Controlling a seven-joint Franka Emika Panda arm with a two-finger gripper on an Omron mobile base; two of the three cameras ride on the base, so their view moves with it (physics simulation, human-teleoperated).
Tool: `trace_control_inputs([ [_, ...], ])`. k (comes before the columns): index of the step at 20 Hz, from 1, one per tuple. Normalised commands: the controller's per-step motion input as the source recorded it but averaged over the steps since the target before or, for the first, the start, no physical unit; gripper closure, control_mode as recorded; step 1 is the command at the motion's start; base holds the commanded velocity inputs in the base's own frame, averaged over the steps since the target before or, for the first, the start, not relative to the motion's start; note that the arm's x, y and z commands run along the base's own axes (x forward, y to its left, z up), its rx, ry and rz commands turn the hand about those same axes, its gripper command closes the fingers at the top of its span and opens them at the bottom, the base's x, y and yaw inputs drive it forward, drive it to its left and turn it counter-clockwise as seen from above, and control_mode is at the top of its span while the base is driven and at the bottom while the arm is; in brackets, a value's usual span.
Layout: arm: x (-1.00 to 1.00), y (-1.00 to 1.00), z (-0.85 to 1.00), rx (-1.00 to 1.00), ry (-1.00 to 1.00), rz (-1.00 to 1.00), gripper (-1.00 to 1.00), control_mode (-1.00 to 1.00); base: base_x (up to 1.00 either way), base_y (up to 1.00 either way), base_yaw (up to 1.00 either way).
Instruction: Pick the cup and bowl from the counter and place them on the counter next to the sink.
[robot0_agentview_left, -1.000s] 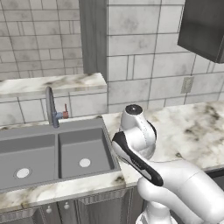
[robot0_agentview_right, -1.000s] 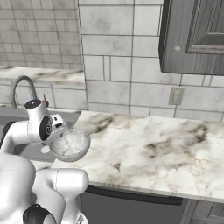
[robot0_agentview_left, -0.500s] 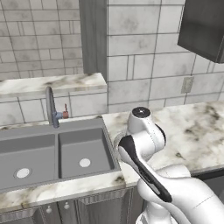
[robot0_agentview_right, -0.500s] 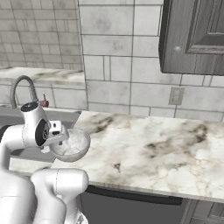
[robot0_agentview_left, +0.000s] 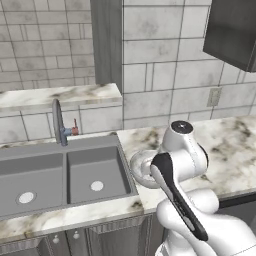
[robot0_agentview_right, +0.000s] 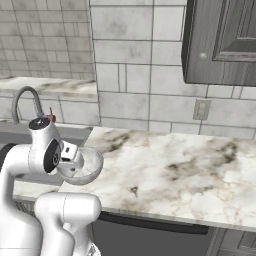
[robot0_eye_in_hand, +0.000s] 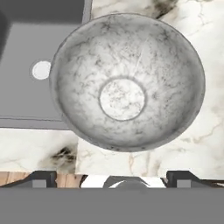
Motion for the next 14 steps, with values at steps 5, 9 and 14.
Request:
trace_control_inputs([
  [5, -0.48, -0.27, 0.16, 0.1, 0.0, -0.23, -1.0, -1.0, 0.0, 0.0, 0.0],
  [9, -0.52, -0.28, 0.16, 0.08, 0.0, -0.18, -1.0, -1.0, 0.0, 0.0, 0.0],
  [14, -0.38, -0.23, 0.03, 0.07, -0.06, -0.14, -1.0, -1.0, 0.0, 0.0, 0.0],
])
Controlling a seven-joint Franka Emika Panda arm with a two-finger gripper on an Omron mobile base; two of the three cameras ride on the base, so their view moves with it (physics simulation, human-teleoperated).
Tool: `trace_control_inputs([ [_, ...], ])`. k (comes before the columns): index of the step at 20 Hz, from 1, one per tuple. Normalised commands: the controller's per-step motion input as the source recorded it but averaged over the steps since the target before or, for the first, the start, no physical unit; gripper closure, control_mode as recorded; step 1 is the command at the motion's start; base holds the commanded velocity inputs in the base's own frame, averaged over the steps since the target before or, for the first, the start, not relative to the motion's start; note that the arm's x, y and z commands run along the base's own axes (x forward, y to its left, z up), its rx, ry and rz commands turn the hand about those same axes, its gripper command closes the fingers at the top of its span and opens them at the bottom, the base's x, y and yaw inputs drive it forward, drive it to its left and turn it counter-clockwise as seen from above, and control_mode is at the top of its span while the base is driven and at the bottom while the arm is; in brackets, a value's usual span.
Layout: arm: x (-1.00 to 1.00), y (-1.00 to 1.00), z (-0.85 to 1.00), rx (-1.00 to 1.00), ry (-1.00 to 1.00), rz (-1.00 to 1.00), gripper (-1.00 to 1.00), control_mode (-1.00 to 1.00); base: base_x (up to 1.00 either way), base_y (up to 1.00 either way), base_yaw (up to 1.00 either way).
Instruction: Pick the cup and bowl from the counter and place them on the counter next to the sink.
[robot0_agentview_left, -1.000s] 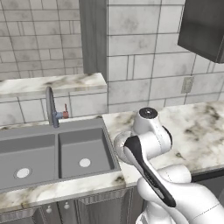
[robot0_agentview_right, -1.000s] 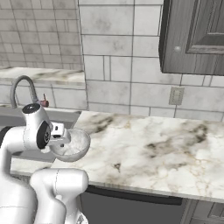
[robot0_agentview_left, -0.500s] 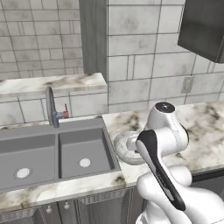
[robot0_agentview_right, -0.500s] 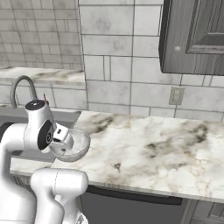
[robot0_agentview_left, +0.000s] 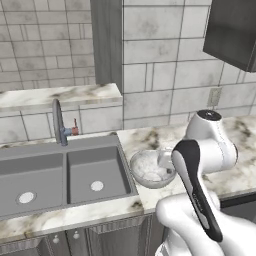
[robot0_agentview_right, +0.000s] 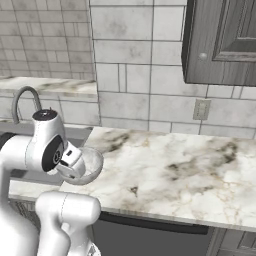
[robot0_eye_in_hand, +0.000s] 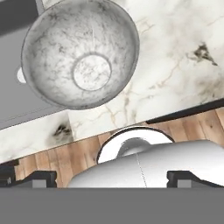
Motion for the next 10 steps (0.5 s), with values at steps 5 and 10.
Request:
trace_control_inputs([
  [5, -0.14, -0.13, 0.0, 0.06, -0.23, -0.09, -1.0, -1.0, 0.0, 0.0, 0.0],
  [10, -0.4, -0.02, 0.0, 0.06, -0.29, -0.02, -1.0, -1.0, 0.0, 0.0, 0.0],
])
